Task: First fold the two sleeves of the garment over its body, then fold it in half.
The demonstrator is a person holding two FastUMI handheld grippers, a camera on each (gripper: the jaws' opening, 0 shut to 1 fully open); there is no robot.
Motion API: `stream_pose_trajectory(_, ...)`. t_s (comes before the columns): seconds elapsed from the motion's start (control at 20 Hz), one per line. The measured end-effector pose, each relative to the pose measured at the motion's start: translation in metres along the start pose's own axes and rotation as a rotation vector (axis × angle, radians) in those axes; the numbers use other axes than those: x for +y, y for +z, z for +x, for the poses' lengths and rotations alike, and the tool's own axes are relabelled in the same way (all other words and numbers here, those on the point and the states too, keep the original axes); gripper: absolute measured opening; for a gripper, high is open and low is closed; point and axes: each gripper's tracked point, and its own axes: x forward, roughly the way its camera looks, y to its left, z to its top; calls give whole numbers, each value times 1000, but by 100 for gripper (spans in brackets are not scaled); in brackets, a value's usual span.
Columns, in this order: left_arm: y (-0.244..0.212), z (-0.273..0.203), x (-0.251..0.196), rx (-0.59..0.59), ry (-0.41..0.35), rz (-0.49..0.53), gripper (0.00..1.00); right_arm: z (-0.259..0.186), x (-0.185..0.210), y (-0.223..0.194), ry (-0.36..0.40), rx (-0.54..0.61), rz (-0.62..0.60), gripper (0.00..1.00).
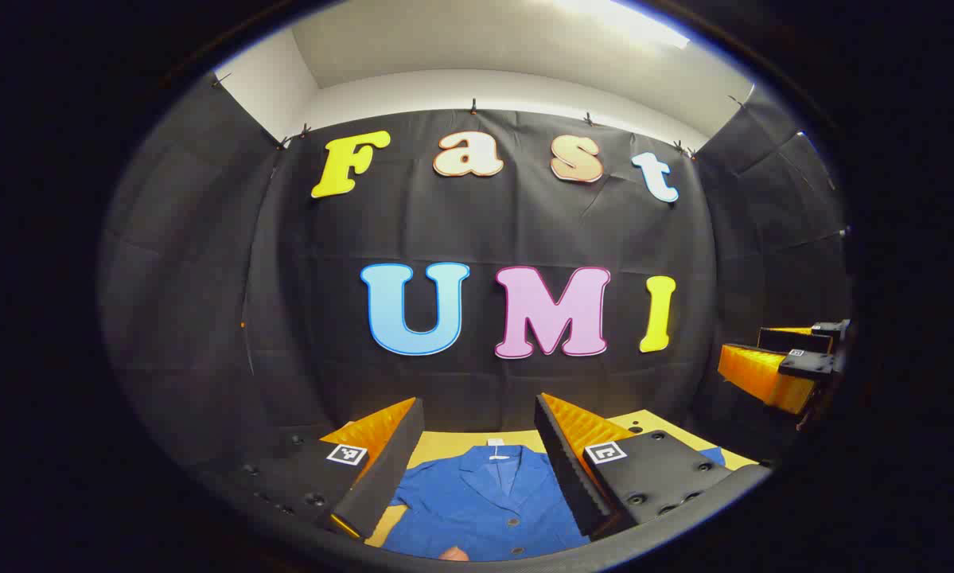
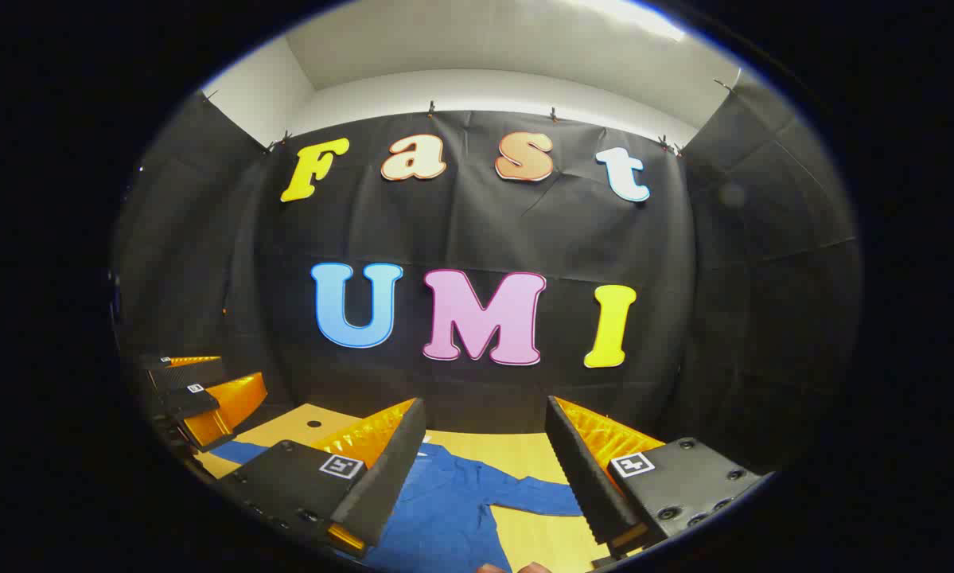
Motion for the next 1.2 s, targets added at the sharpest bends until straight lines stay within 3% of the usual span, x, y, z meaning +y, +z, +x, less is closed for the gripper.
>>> stream_pose_trajectory(0.5,14,1,-25,-43,-77,-43,80,-10,-26,1,-60,-7,-13,88)
stream_pose_trajectory(0.75,18,-4,-18,-45,-57,-6,82,-11,-18,3,-42,-21,-12,88)
stream_pose_trajectory(0.8,17,-6,-17,-37,-55,-8,82,-10,-17,3,-39,-22,-13,96)
stream_pose_trajectory(0.95,12,-10,-12,-19,-40,-16,82,-9,-15,3,-42,-26,-8,96)
stream_pose_trajectory(1.0,13,-11,-9,-19,-36,-17,82,-9,-15,2,-45,-25,-5,88)
stream_pose_trajectory(1.2,13,-13,0,-20,-22,-29,83,-9,-15,-2,-54,-18,4,88)
